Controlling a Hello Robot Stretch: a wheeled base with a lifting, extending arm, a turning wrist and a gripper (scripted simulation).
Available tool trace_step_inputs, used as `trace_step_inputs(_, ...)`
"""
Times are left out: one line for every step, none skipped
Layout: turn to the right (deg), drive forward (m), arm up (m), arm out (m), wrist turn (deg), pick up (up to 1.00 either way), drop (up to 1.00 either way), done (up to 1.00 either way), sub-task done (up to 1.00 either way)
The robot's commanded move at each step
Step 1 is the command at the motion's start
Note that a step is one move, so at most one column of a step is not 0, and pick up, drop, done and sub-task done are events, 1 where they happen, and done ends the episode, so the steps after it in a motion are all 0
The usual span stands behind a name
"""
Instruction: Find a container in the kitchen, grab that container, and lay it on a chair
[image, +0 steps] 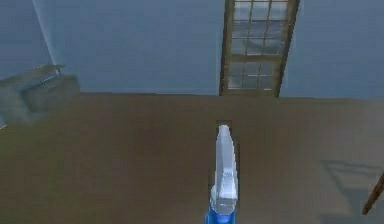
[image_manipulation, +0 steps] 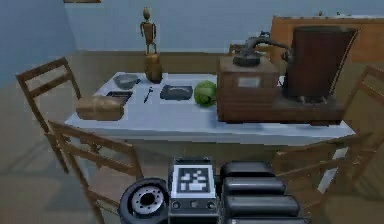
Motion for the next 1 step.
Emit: trace_step_inputs(0.0, 0.60, 0.00, 0.00, 0.0, 0.00, 0.00, 0.00, 0.00)
